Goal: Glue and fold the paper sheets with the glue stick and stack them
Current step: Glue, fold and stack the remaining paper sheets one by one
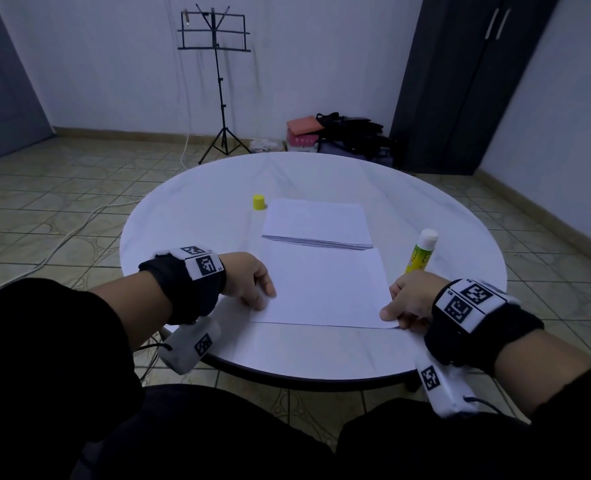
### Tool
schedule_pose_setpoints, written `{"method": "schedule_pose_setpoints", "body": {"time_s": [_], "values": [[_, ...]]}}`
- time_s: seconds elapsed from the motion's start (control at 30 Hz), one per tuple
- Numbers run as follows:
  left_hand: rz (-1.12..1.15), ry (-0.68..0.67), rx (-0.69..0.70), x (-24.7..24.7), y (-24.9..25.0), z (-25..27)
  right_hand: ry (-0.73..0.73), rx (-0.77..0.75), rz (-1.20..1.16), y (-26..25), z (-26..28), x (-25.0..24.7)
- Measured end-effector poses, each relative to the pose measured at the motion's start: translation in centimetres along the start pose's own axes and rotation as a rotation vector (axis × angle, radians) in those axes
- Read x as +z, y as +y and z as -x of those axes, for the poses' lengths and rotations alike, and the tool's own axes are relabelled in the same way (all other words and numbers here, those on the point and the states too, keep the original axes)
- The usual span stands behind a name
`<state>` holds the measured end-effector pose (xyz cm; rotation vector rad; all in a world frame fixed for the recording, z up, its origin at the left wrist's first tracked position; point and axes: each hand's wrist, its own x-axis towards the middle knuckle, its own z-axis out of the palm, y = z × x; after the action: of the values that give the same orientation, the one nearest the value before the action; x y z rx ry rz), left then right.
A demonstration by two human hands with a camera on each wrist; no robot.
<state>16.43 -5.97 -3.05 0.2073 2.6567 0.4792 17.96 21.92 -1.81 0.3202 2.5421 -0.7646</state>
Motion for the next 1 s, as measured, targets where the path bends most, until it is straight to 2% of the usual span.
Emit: {"method": "schedule_pose_setpoints", "body": {"time_s": [0.2, 0.27, 0.37, 0.47, 0.57, 0.7, 0.8, 0.9, 1.0], "values": [[-0.016, -0.009, -0.012, 0.0, 0.2, -0.1, 0.052, -0.034, 0.212, -1.2, 1.0, 0.4], [-0.036, -0.046, -0.061, -0.3, 0.5, 0.1, 0.081, -0.054, 0.286, -1.4, 1.5, 0.3], [-0.225, -0.088, -0.133, -1.2, 1.3, 1.0, 0.040, -0.102, 0.501, -2.0, 1.9, 0.0], [-0.478, -0.042, -0.089, -2.1, 3.0, 1.0, 0.017, -0.116, 0.641, -3.0, 1.9, -0.2], [-0.574, 0.008, -0.006, -1.8, 5.6, -0.5, 0.042, -0.162, 0.678, -4.4, 0.8, -0.5], [-0.515, -0.095, 0.066, 0.0, 8.1, -3.3, 0.070, -0.294, 0.673, -7.0, -1.1, 0.1], [-0.534, -0.123, 0.112, 1.2, 8.4, -4.8, -0.032, -0.410, 0.716, -7.6, -2.4, 0.9], [-0.510, -0.152, 0.138, 1.0, 7.6, -4.7, -0.114, -0.422, 0.774, -6.8, -3.1, 1.1], [-0.495, -0.122, 0.149, 0.0, 5.7, -3.4, -0.147, -0.433, 0.837, -5.1, -3.3, 0.0]]}}
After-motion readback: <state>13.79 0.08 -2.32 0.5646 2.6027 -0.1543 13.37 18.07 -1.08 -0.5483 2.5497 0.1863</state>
